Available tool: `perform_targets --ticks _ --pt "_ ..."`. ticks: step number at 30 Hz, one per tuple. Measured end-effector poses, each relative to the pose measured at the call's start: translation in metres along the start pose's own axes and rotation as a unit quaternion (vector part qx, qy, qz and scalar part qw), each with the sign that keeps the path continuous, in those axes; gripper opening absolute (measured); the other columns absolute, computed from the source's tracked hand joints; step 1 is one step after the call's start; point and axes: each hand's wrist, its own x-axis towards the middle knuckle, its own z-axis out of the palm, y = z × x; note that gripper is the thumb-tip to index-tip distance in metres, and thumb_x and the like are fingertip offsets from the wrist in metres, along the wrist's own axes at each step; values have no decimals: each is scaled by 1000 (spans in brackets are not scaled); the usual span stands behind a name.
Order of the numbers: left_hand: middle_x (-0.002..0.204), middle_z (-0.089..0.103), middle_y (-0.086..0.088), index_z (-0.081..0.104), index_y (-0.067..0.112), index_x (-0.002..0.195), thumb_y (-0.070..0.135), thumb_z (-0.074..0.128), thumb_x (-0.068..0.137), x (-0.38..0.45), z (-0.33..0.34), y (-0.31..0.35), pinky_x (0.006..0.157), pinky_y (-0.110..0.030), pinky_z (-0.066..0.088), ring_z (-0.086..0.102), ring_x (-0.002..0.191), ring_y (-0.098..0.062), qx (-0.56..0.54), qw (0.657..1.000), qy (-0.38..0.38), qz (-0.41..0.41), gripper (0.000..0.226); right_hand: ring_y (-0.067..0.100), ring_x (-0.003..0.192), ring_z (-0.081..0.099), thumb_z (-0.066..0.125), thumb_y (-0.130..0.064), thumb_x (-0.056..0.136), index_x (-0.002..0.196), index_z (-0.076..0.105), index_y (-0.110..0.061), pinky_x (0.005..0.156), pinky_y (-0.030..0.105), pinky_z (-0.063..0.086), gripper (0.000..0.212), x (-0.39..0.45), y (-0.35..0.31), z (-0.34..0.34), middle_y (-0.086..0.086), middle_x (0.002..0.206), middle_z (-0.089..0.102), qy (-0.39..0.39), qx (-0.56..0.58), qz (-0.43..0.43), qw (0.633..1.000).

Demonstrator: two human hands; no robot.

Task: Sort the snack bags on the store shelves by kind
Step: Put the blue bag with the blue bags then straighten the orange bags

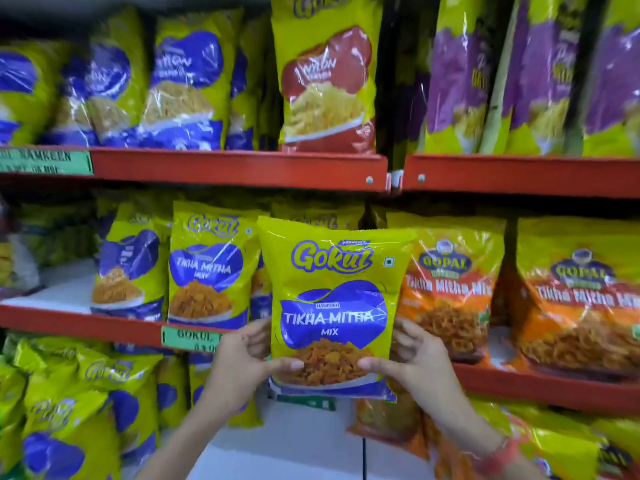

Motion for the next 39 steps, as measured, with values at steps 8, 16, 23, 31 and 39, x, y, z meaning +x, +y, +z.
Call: perform_targets --ticks 8,16,23,31,39 --pt "81 76 20 63 16 107 19 88 35 72 -8 -2 69 -15 57 71 85 -1 36 998 29 43 77 6 92 73 85 3 58 107 66 -18 78 19 59 57 72 10 15 -15 92 78 19 9 -66 998" --pt "109 73 -12 58 -4 116 18 86 40 114 -19 -33 68 -15 55 71 83 -2 58 998 4 13 84 5 93 72 88 -21 44 100 68 -27 81 22 58 60 107 46 29 -15 89 78 34 47 -17 998" --pt "110 64 16 53 24 117 36 80 64 133 0 -8 76 -6 51 64 93 13 -36 996 70 45 60 2 110 65 81 -24 61 132 51 -26 91 17 54 78 131 18 38 -13 114 72 62 140 -59 986" --pt "86 66 8 64 6 112 16 70 79 175 23 41 72 -8 50 63 67 9 -231 905 350 72 35 27 102 70 75 -15 77 88 72 -19 102 44 50 12 162 -32 48 -1 86 78 292 287 -48 911" --pt "146 42 4 34 15 143 32 32 98 142 29 10 106 -10 32 38 131 9 173 905 292 255 47 6 148 14 35 -35 100 151 21 -17 121 24 14 56 129 -13 78 -3 161 20 248 -161 -220 930"
